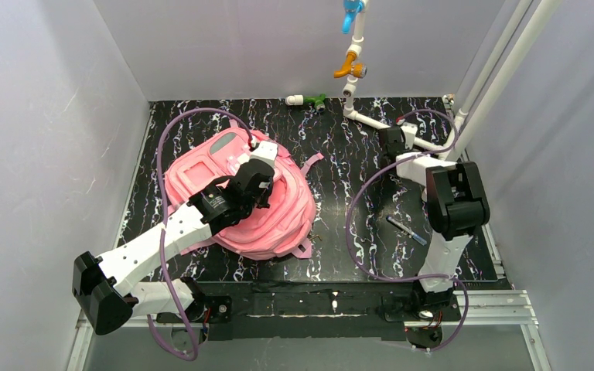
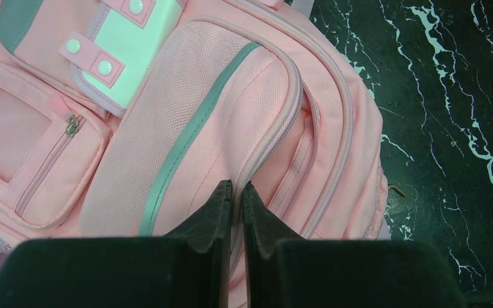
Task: Pack the student bag
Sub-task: Pick up the stationery from the center of the board, then place the stationery in the student bag.
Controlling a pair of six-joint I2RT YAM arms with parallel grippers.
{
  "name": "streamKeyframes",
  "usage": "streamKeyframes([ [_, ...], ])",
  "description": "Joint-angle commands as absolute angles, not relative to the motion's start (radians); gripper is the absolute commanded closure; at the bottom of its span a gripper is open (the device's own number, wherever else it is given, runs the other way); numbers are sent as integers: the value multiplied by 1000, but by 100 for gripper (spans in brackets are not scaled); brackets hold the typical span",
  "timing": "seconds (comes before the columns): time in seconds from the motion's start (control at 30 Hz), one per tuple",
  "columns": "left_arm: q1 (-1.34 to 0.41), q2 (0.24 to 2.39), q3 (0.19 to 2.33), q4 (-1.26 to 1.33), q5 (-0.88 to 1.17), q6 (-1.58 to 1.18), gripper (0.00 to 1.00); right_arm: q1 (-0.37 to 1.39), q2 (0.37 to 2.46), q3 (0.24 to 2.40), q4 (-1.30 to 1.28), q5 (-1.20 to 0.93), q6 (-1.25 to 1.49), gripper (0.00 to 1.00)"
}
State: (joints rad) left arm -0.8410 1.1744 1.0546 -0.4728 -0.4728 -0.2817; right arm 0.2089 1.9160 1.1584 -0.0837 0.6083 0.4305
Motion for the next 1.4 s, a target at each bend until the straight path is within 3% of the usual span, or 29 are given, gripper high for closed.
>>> streamKeyframes([
  [0.0, -848, 1125, 1081, -468, -555, -311, 100, 318, 1768, 1097, -25, 450, 293, 96],
  [0.13, -847, 1111, 1079, -465, -593, -313, 100, 440, 1616, 1051, -11, 156, 257, 99],
  [0.3, -846, 1092, 1069, -457, -617, -314, 100, 527, 1481, 929, 191, -399, 295, 98],
  [0.43, -847, 1089, 1060, -445, -618, -298, 100, 642, 1527, 945, 271, -571, 435, 98],
  [0.67, -848, 1094, 1078, -454, -586, -299, 100, 765, 1624, 977, 495, -547, 578, 98],
  [0.8, -847, 1090, 1081, -458, -581, -301, 100, 805, 1669, 982, 608, -399, 613, 93],
  [1.07, -848, 1085, 1074, -459, -576, -318, 100, 856, 1818, 1004, 803, -175, 731, 65],
  [1.2, -847, 1079, 1070, -459, -585, -316, 100, 856, 1797, 1022, 733, -134, 679, 42],
  [1.37, -848, 1079, 1065, -459, -588, -313, 100, 856, 1722, 1009, 560, -104, 582, 27],
])
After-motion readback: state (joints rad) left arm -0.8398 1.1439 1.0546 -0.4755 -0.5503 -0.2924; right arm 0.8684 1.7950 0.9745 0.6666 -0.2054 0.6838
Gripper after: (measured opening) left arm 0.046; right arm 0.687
